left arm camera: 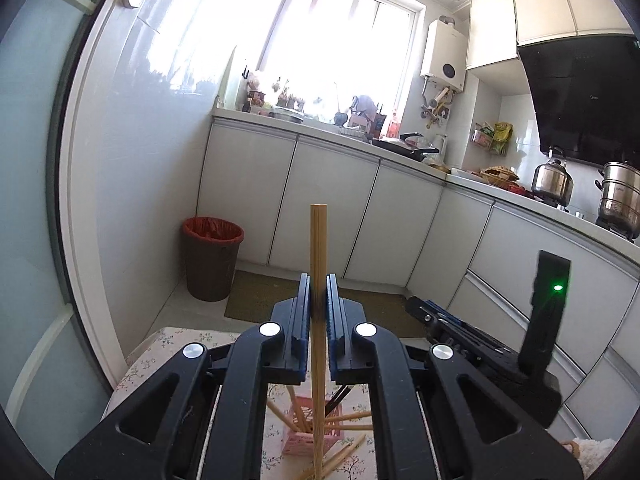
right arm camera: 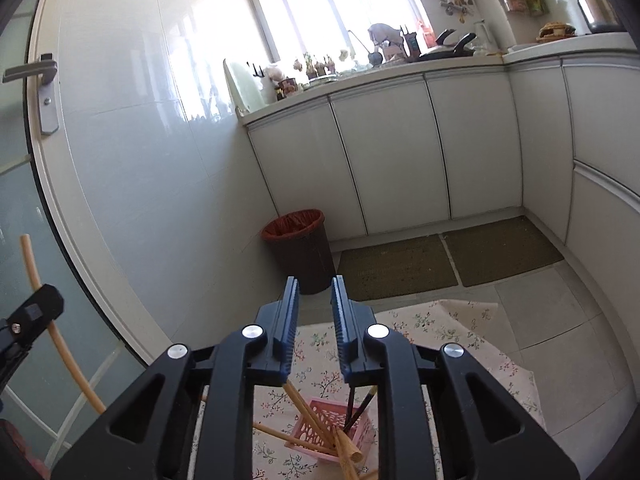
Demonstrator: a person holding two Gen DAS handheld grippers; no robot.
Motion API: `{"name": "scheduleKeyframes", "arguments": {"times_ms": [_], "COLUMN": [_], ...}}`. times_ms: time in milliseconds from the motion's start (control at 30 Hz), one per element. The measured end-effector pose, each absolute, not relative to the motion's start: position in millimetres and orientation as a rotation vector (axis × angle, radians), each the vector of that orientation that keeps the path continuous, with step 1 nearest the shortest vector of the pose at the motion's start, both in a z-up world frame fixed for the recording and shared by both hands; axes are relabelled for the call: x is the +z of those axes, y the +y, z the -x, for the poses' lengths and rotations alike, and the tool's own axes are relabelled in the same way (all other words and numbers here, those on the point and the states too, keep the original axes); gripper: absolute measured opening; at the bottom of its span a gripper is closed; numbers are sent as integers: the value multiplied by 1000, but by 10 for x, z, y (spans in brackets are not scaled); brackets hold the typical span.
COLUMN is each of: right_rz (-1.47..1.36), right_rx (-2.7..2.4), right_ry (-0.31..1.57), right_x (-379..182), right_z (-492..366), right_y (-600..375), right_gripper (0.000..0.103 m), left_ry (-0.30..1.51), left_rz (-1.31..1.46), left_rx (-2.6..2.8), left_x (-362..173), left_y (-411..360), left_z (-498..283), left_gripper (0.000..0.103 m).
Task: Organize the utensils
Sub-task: 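Open the left gripper to drop the chopstick into the pink holder, then lower the right gripper to the table and grasp a loose wooden chopstick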
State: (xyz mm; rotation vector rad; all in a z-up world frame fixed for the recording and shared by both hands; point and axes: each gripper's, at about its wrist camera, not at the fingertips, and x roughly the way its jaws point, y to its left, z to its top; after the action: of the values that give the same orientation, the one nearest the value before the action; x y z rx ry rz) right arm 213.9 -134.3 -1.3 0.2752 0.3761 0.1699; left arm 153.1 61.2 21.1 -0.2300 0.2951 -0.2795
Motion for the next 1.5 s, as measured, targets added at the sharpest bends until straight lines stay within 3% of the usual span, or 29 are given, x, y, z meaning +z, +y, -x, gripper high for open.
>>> {"name": "scheduleKeyframes", "arguments": {"times_ms": [233, 700, 767, 833, 900, 1067, 1133, 1267, 1333, 1500], "right_rz": [-315, -402, -411, -418, -430, -420, -426, -484, -508, -597], "right_rx": [122, 32, 32, 37, 47, 50, 33, -32, -59, -65], "right_ry": [327, 417, 424, 426, 424, 436, 459, 528, 592, 863], "right_x": [207, -347, -398, -414, -396, -342, -356, -521, -656, -1204], "right_z": [-1719, -1649, -1644, -1633, -1611, -1503, -1461, -1366, -1364, -1557], "right_y": [-1820, -2401, -2427, -2428, -2413, -2329, -2317, -2399, -2433, -2437], "right_gripper": [47, 48, 48, 48, 48, 51, 59, 72, 74, 75], "left_ry": [230, 226, 250, 202, 121, 38, 40, 127, 182, 347], "left_rz": [238, 131, 140, 157, 171, 177, 165, 117, 89, 167], "left_rx": [-246, -128, -115, -91, -73, -65, -63, -82, -68, -78], "left_x": [174, -795, -908, -789, -553, -28, 53, -59, -174, -346], "left_y": [328, -149, -103, 5, 122, 350, 414, 435, 432, 644], "left_z": [-1816, -2159, -2060, -1836, -1571, -1109, -967, -839, -845, -1000], "left_gripper": [6, 8, 13, 41, 62, 64, 75, 84, 89, 89]}}
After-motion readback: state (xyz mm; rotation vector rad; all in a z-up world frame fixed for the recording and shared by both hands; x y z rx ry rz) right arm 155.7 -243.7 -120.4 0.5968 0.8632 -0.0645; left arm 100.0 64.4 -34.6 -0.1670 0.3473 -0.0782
